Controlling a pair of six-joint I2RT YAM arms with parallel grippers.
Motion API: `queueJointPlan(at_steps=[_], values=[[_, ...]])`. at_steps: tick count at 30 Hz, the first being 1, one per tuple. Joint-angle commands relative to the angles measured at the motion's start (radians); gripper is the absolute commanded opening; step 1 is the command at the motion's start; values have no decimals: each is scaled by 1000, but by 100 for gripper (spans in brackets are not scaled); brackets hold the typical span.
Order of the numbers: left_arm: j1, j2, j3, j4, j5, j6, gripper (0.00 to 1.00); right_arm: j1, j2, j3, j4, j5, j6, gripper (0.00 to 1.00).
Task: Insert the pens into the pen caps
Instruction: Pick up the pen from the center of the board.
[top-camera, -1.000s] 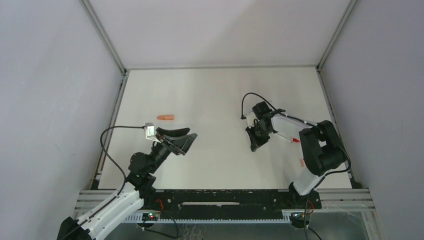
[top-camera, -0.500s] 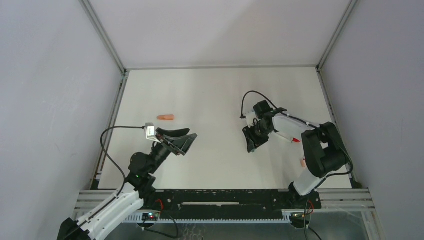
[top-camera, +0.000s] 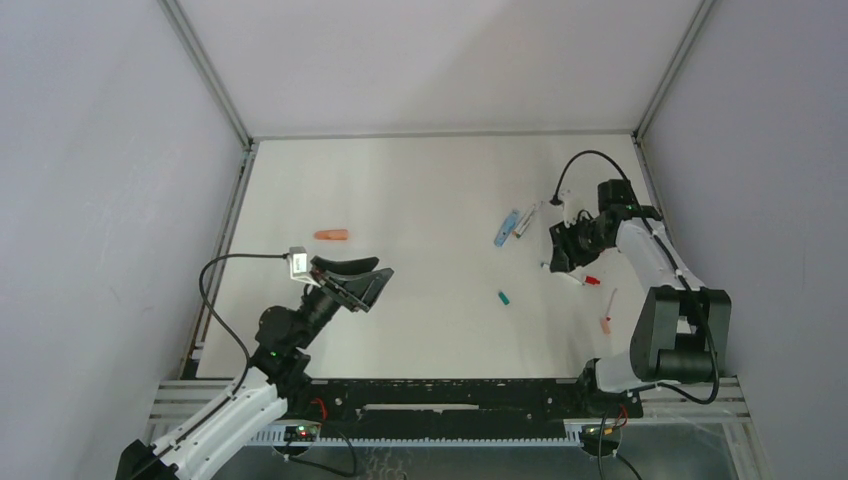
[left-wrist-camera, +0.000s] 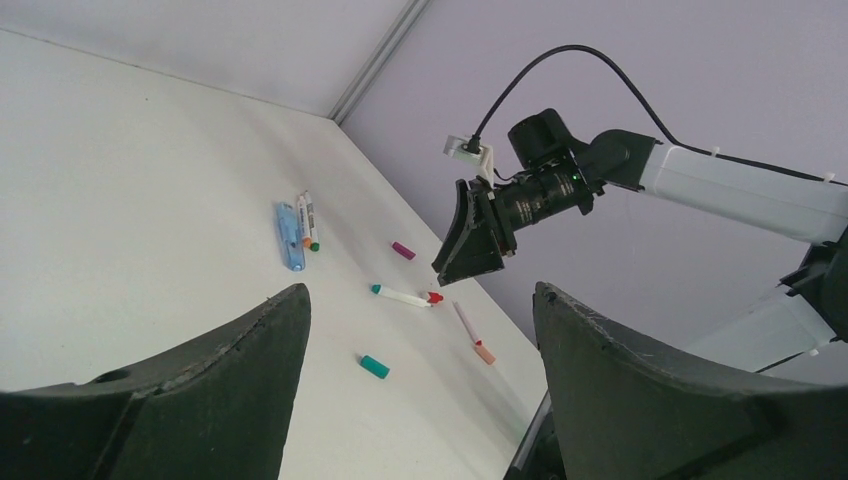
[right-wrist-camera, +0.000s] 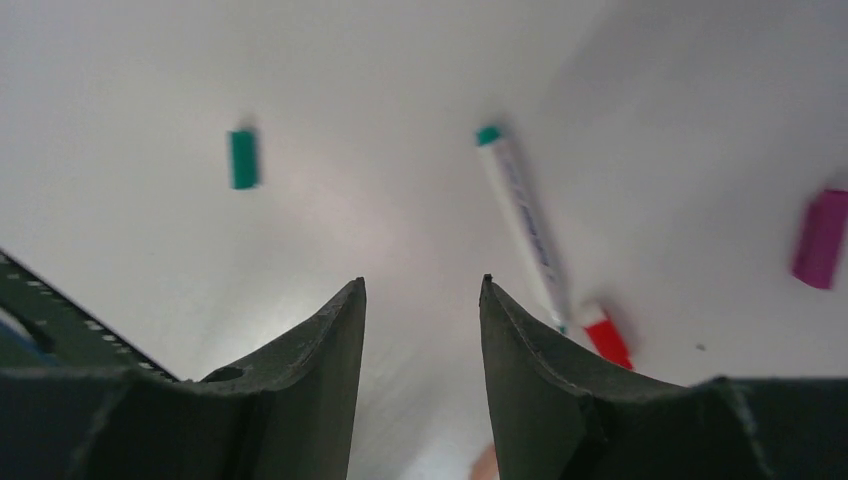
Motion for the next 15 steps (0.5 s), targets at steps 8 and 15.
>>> queueJointPlan(at_steps=[8,15], values=[[-6,20,-7,0,22,3,85,2,122,20,91,282,-129,52],[-6,17,-14,-2,20,1,86,53,200,22,156,395,-119,51]])
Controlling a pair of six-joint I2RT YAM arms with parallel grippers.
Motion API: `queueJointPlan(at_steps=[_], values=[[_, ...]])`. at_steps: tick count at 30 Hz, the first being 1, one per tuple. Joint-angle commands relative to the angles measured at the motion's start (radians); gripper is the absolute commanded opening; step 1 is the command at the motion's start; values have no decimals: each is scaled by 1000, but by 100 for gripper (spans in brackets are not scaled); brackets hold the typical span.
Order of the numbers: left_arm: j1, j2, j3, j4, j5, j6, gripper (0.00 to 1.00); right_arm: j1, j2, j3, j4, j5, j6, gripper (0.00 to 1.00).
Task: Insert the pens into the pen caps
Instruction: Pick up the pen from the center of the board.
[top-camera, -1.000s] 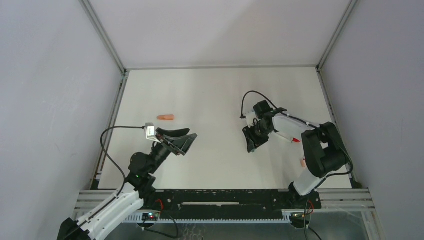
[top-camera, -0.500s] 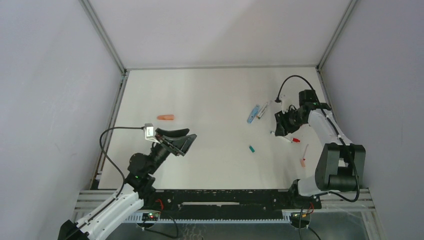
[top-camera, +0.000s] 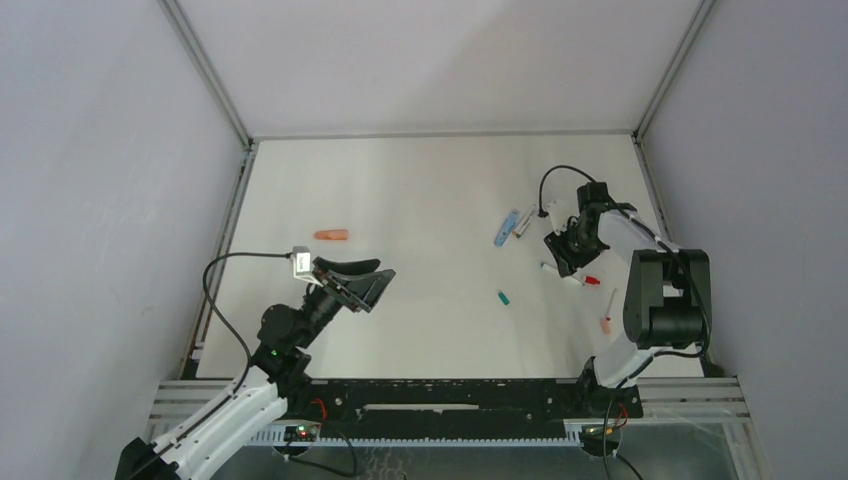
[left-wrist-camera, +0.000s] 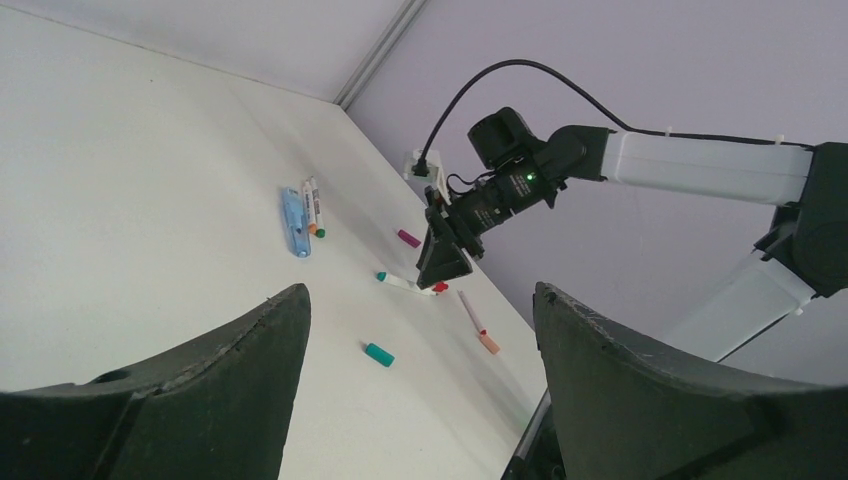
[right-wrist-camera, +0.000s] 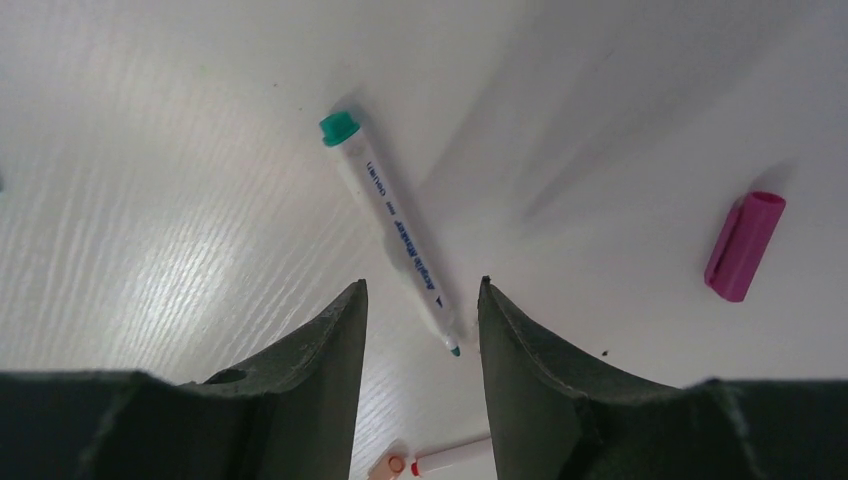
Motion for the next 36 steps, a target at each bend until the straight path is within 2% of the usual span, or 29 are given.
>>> queueJointPlan(at_steps=[1,11,20,25,31,36], values=[[-6,2,-15,17,11,1,86,22,29,25,60,107,-10,51],[-6,-1,-20,17,13,0,85,119,117,35,67,144,-6,39],[-6,-22,-27,11,8,-2,85,186,147,48,56,90,46,9],[-6,-13,-19,14,21,-11,86,159,122,102,14,-64,131,0],[-6,66,22,20,66,-57,85,73,-6,131,-34,-353,240,0],[-32,202,79,27,82,-112,74,-32,-121,94,-61,-627,270,0]])
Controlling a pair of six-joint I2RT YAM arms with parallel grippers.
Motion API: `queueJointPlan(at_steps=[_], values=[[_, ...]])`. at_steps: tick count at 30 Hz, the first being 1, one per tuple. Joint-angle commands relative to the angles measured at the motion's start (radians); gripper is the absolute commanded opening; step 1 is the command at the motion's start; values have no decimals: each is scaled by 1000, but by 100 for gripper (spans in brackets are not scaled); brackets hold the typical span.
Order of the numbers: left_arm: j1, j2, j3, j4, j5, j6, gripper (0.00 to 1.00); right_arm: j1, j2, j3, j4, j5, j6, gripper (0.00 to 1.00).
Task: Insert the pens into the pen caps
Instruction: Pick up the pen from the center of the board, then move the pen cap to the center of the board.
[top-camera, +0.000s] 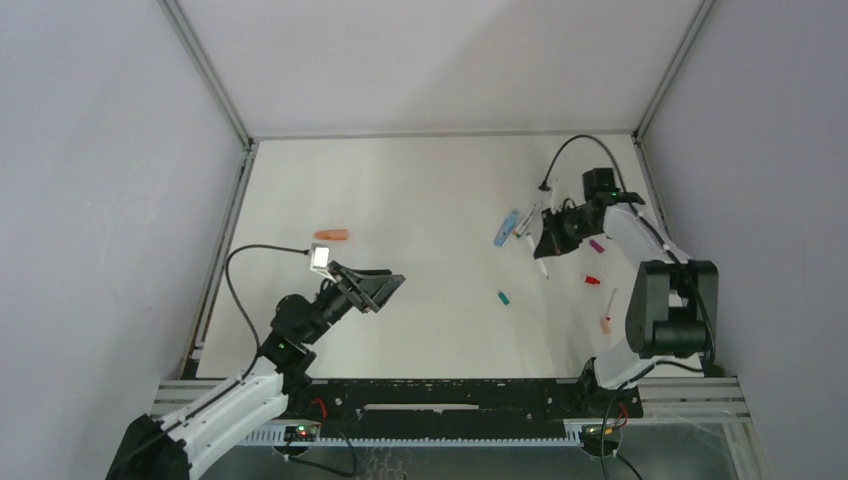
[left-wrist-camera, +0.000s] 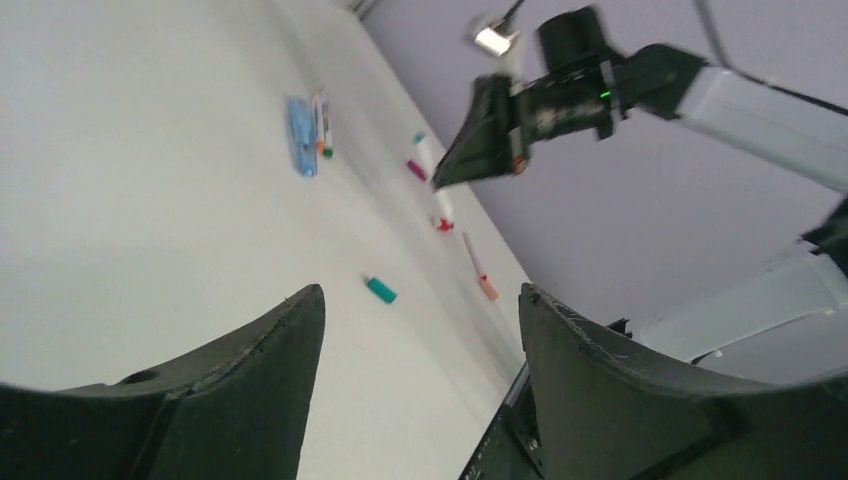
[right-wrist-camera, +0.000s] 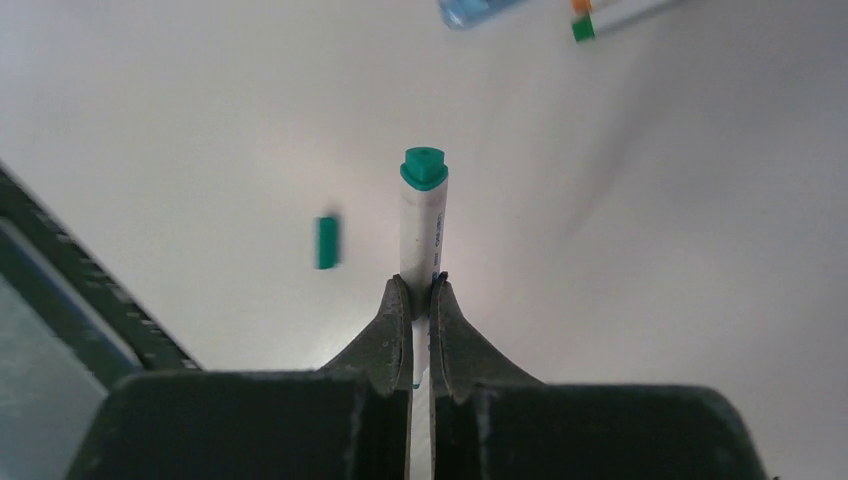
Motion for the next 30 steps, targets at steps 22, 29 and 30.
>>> queueJointPlan(at_steps=[22,29,30], values=[[-386,737,637,-515,-385,-187,44,-178,-262,-33,-9,-538,105,0],[-473,1012,951,-725,-362,-111,47,-205,-280,-42,7,-552,124,0],[-473,1037,991,-745,-341,-31,48,-207,-282,-42,7,-555,124,0]])
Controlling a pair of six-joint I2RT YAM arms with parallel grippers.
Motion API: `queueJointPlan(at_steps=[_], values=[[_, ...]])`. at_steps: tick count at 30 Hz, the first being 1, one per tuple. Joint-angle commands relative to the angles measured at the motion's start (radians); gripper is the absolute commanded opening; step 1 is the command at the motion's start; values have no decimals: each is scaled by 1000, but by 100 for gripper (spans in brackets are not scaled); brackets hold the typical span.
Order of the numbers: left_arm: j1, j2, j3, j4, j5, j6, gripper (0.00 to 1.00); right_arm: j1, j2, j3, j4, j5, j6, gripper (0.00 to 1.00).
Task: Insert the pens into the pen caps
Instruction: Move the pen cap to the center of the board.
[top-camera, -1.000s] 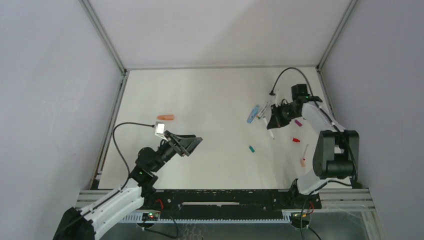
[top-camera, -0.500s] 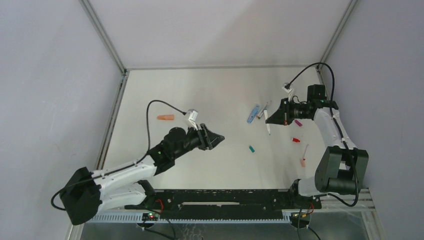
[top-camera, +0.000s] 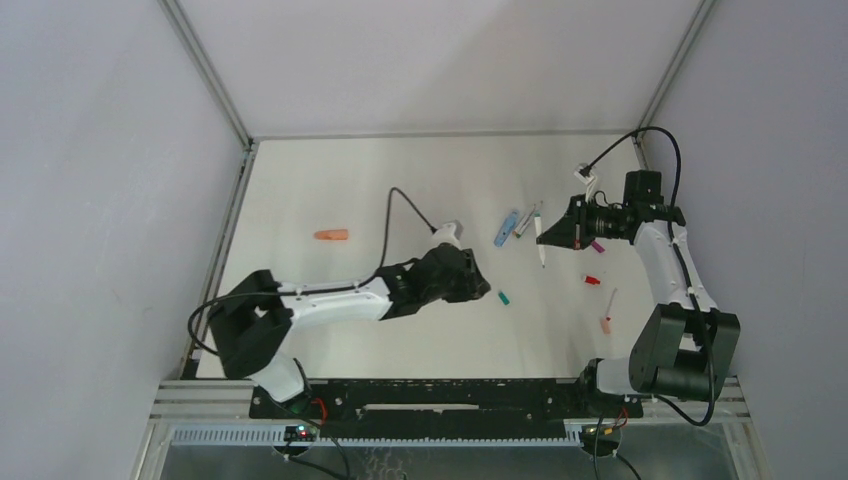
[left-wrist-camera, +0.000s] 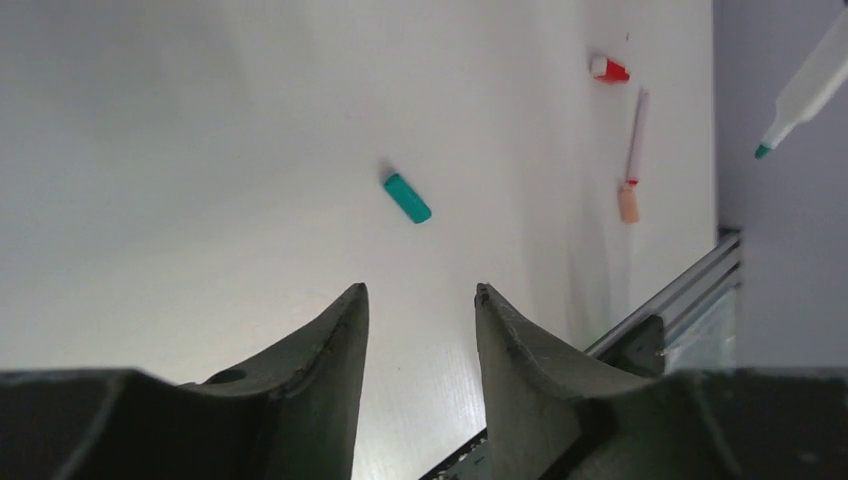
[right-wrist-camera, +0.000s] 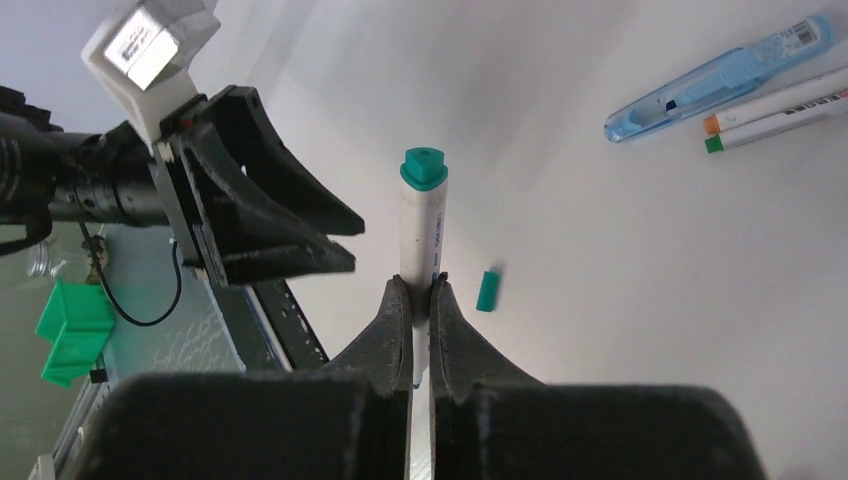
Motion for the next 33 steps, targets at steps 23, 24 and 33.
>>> queueJointPlan(at_steps=[23,24,33], values=[[90,262,332,-381,675,2018,59,-84,-17,-2,26,-63,12,0],[90,287,367,-422,689,2054,59,-91,-16,-2,26,-64,11,0],[75,415,550,-531,650,2095,56,-141,9,-2,22,-96,16,0]])
